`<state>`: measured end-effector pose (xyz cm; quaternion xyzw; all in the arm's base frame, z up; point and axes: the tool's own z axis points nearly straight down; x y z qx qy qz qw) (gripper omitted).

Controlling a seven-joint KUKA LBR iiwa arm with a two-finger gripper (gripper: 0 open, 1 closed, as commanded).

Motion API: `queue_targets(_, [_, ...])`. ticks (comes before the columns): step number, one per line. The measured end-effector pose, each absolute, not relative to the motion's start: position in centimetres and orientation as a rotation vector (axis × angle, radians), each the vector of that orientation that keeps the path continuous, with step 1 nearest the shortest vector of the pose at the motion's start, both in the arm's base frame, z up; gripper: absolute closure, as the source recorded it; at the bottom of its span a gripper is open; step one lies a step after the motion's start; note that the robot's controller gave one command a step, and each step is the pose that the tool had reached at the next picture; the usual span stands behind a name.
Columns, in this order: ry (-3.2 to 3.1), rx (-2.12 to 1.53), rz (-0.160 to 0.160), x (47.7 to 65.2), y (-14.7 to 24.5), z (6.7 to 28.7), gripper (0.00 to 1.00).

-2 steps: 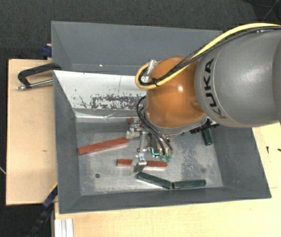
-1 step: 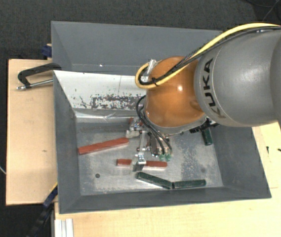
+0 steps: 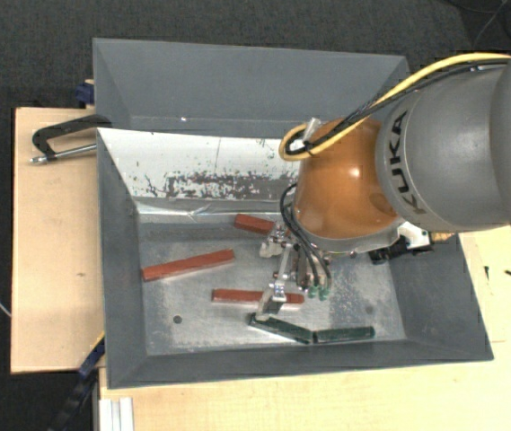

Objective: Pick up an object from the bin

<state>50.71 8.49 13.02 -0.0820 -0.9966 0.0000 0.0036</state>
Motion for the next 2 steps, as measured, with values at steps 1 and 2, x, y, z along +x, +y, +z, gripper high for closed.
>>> queue_targets(1, [-3.126,0.074,0.000,51.17,8.06,8.35,1.00])
queue_targets(2, [-3.126,0.074,0.000,51.17,8.06,8.34,1.00])
